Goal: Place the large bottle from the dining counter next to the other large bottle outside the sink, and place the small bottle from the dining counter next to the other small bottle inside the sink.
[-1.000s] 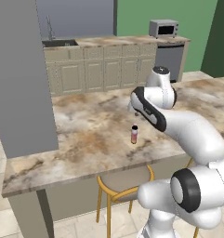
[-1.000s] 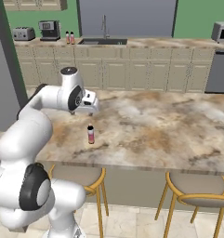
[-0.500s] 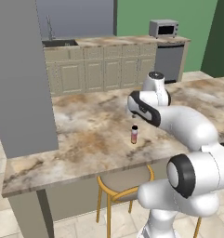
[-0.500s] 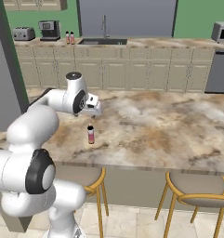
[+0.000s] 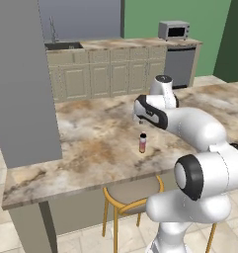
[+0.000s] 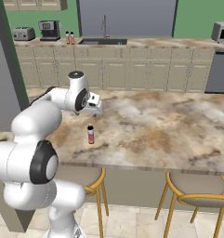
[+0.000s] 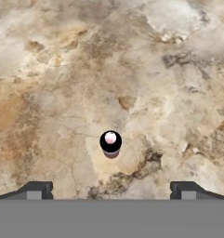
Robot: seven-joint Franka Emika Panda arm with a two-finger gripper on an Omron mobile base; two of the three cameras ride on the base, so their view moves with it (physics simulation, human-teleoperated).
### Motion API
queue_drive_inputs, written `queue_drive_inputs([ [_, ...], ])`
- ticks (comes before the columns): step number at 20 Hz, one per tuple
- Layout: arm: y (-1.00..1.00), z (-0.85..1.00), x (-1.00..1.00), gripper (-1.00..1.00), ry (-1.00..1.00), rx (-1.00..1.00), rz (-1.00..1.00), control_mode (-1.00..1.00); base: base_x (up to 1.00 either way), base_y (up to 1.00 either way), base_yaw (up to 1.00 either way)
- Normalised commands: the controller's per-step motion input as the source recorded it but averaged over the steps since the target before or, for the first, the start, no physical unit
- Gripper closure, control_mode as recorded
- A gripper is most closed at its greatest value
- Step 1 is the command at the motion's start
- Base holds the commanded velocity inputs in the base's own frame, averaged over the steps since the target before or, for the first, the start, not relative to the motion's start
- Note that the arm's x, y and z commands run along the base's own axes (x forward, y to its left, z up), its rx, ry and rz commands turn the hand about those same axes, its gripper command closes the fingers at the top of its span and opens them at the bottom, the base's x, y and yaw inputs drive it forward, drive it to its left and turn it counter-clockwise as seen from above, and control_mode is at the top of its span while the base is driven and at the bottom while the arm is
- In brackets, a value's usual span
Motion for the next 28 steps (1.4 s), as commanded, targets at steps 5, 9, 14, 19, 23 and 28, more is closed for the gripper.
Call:
queue_drive_inputs([
  [5, 0.0, -0.25, 0.1, -1.0, 0.0, 0.0, 0.0, -1.0, 0.0, 0.0, 0.0],
  [9, 0.0, -0.36, 0.15, -1.0, 0.0, 0.0, 0.0, -1.0, 0.0, 0.0, 0.0],
  [14, 0.0, -0.26, 0.07, -1.0, 0.0, 0.0, 0.0, -1.0, 0.0, 0.0, 0.0],
  [19, 0.0, -0.1, 0.0, -1.0, 0.05, 0.0, 0.0, -1.0, 0.0, 0.0, 0.0],
  [23, 0.01, -0.2, 0.04, -1.0, 0.04, 0.0, 0.0, -1.0, 0.0, 0.0, 0.0],
  [28, 0.0, -0.04, 0.19, -1.0, 0.03, 0.0, 0.0, -1.0, 0.0, 0.0, 0.0],
])
